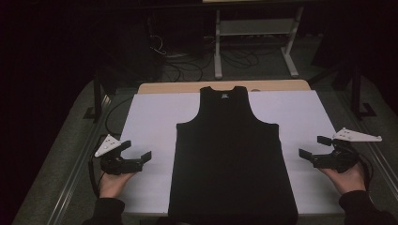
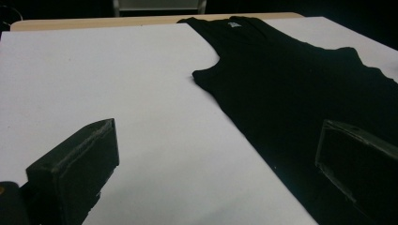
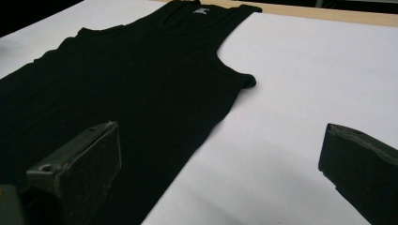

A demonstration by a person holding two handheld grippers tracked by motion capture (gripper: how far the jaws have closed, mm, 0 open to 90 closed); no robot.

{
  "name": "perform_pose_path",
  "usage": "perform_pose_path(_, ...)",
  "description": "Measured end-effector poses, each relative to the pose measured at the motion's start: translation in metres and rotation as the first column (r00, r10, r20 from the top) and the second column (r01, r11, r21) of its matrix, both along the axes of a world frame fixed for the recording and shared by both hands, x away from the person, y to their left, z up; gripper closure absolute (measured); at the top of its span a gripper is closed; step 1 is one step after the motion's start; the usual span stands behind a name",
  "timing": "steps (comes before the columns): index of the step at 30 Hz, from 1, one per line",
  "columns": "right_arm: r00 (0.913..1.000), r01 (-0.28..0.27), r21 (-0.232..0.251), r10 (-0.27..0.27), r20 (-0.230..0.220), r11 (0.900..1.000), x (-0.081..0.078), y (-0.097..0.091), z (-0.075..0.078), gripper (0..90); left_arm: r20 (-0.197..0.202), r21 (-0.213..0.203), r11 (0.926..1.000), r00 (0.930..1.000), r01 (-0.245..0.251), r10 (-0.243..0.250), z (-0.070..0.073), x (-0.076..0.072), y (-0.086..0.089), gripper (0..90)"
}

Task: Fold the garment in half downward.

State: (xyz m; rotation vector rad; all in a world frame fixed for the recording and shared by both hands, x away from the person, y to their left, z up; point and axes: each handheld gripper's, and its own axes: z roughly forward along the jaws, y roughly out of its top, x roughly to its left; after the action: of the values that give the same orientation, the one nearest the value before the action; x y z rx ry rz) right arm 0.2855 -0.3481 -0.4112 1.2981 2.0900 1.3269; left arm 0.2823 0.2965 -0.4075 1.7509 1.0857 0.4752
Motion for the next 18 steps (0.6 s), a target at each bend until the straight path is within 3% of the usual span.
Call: perform_pose_path(18,1.0,-0.005,-0.004,0.005,0.005,1.0,0.0,-0.0007,0.002,0.0,0.016,0.003,1.0,0.9999,0.006,-0.006,0.0001,-0.0001,0.0004,0.0)
